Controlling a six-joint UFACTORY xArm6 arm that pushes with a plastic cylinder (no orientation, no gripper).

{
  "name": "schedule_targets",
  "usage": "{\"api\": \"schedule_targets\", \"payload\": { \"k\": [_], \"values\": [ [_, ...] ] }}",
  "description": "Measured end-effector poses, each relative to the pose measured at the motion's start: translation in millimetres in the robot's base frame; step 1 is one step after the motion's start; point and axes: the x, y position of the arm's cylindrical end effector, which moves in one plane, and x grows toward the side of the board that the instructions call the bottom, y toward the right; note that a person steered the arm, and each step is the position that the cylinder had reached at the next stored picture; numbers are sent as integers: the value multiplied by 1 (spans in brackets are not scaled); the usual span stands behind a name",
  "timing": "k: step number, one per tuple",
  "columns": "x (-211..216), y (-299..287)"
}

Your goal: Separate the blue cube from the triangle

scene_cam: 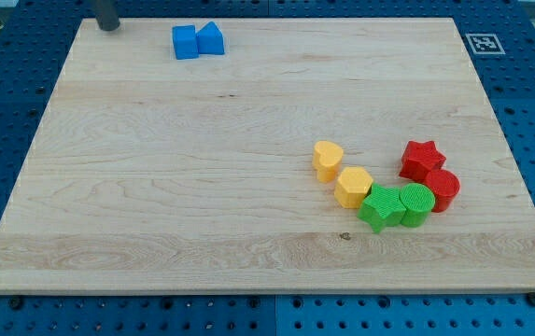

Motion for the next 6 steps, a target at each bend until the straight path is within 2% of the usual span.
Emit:
{"api": "schedule_targets", "payload": {
  "k": [1, 2, 5, 6],
  "values": [
    [10, 83],
    [52, 105],
    [120, 113],
    [129, 115]
  ]
}}
